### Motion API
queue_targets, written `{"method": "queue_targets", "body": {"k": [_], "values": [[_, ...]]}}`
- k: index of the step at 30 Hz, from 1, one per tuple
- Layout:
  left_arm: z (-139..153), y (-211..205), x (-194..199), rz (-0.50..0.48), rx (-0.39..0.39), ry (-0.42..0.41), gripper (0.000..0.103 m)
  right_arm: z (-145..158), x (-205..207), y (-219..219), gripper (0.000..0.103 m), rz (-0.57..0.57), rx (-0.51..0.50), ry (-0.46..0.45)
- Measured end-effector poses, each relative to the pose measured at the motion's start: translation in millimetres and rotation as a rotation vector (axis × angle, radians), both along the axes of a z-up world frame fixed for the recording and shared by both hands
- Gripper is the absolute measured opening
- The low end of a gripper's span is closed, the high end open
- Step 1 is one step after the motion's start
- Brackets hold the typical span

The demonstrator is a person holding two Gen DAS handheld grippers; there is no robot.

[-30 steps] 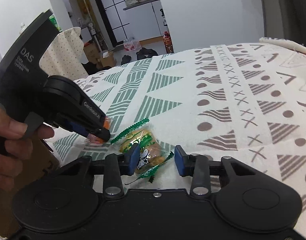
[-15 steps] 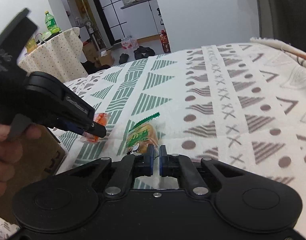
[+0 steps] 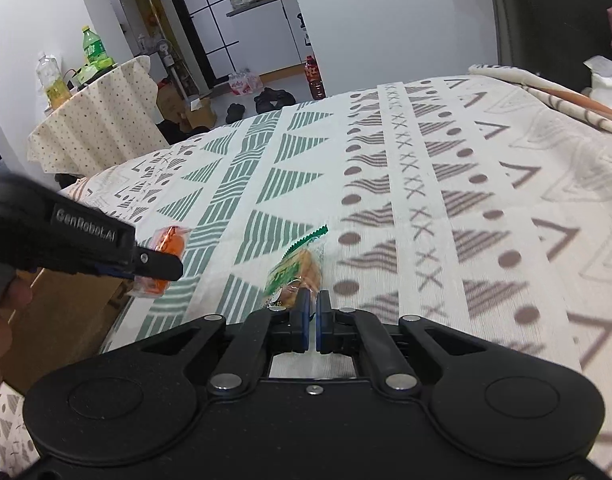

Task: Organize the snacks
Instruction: 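Grasp the red sausage with the left tool while the right tool grasps the green-wrapped cake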

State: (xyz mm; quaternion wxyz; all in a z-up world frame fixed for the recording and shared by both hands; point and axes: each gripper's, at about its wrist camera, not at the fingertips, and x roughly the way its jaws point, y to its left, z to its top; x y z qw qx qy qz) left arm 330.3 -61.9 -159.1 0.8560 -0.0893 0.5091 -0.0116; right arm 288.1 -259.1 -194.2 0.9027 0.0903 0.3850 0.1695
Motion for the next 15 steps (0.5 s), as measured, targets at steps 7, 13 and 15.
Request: {"method": "queue_targets", "body": {"k": [7, 13, 15], "values": [[-3.6, 10.1, -37.8, 0.018, -0.031, 0.012, 0.021, 5.3, -25.4, 2.4, 0.003, -0.005, -0.038, 0.046], [-2.7, 10.1, -46.3, 0.022, -0.037, -0.011, 0.021, 9.9, -39.1, 2.4, 0.003, -0.034, -0.092, 0.058], [-4.2, 10.8, -47.0, 0.019, -0.039, -0.011, 0.021, 9.5, -37.0, 2.7, 0.006, -0.051, -0.110, 0.069]]}}
